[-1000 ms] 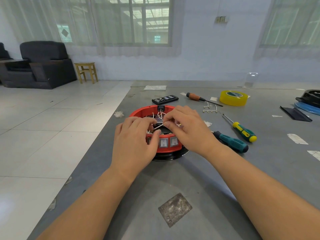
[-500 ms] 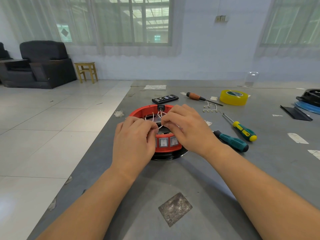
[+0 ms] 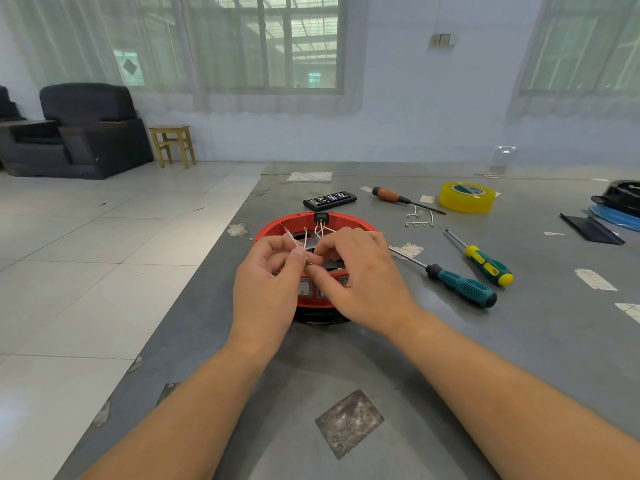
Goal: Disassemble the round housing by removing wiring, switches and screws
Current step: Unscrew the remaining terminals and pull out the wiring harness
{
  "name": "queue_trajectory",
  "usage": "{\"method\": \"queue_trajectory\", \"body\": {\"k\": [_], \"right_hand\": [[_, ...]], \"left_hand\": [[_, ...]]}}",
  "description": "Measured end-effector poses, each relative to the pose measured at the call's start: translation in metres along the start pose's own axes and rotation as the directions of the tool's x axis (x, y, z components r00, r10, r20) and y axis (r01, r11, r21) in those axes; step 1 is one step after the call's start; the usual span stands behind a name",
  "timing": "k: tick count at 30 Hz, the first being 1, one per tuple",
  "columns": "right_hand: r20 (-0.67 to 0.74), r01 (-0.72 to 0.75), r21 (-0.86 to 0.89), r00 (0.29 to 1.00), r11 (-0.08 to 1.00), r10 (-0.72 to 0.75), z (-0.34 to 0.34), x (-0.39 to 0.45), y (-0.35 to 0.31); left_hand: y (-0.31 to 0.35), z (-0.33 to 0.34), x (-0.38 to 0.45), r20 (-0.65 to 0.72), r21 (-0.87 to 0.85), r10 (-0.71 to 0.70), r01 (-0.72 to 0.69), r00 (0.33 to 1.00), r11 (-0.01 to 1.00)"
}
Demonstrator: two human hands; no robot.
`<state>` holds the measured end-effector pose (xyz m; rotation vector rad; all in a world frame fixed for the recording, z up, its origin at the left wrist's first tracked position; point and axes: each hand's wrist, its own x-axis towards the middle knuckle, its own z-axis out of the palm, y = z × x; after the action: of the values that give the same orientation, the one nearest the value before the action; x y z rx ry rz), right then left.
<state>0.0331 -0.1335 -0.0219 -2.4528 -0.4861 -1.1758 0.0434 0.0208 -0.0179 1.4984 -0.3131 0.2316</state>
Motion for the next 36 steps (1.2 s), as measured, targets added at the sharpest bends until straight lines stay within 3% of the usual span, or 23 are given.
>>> {"method": "queue_trajectory", "body": {"k": [11,13,17,20,31,36], "right_hand": [[-0.123,0.147,-0.167,0.978,0.975,-0.169,0.001,0.000,0.008],[-0.124,0.113,-0.125,0.984,0.986,-0.129,0.002,0.000,0.007],[-0.052,-0.088,0.120,0.994,0.989,0.094,0.004,0.002,0.006],[-0.006,-0.130,0.165,0.991,0.978,0.133,0.005,0.001,0.007],[-0.097,0.051,-0.130,0.993,0.990,-0.064,0.002,-0.001,0.007],[-0.121,-0.006,-0.073,0.993,0.997,-0.003,0.001,0.000,0.007]], "left_hand": [[-0.004,0.000,0.004,-0.040,-0.031,-0.030,0.028,0.999,0.999],[-0.005,-0.001,0.004,-0.026,-0.022,-0.026,0.025,0.999,0.999],[-0.006,0.000,0.004,-0.014,0.016,0.019,-0.019,1.000,1.000],[-0.008,-0.001,0.006,-0.029,0.055,0.026,-0.024,0.999,0.998],[-0.015,-0.003,0.010,-0.039,0.077,0.048,-0.045,0.998,0.996],[-0.017,-0.004,0.010,-0.013,0.059,0.058,-0.057,0.998,0.997]]}}
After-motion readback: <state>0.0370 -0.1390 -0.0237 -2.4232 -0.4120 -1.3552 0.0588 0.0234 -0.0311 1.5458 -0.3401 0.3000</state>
